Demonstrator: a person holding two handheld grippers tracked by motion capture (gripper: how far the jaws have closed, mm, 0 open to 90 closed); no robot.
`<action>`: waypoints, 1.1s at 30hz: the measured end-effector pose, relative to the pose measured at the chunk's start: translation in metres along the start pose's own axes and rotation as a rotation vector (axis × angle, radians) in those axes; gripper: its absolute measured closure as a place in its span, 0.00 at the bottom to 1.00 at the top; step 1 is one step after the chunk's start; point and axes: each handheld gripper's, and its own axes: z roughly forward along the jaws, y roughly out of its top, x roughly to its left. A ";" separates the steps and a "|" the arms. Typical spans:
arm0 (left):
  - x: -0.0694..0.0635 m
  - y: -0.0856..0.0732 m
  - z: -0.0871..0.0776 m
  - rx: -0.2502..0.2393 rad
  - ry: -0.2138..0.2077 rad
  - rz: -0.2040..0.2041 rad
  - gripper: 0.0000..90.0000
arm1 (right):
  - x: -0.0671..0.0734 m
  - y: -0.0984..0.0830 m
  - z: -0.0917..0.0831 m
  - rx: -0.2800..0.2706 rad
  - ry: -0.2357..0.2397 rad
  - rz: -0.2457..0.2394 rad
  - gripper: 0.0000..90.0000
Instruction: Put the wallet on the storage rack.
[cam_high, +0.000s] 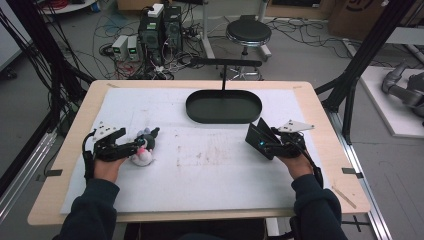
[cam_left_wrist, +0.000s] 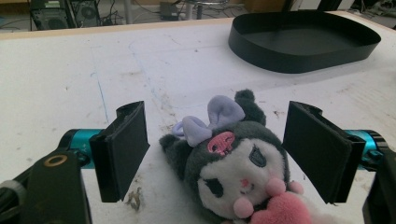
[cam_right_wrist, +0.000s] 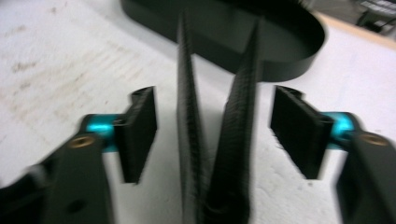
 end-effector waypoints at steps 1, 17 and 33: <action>0.000 0.000 0.000 -0.001 0.001 0.001 0.24 | 0.000 0.000 0.002 0.011 0.003 -0.001 0.53; 0.001 -0.001 0.000 -0.008 0.009 -0.001 0.24 | 0.004 0.030 0.001 -0.028 0.037 0.008 0.88; 0.001 0.000 0.000 -0.014 0.011 0.013 0.24 | -0.006 0.108 0.062 -0.091 0.023 0.012 0.88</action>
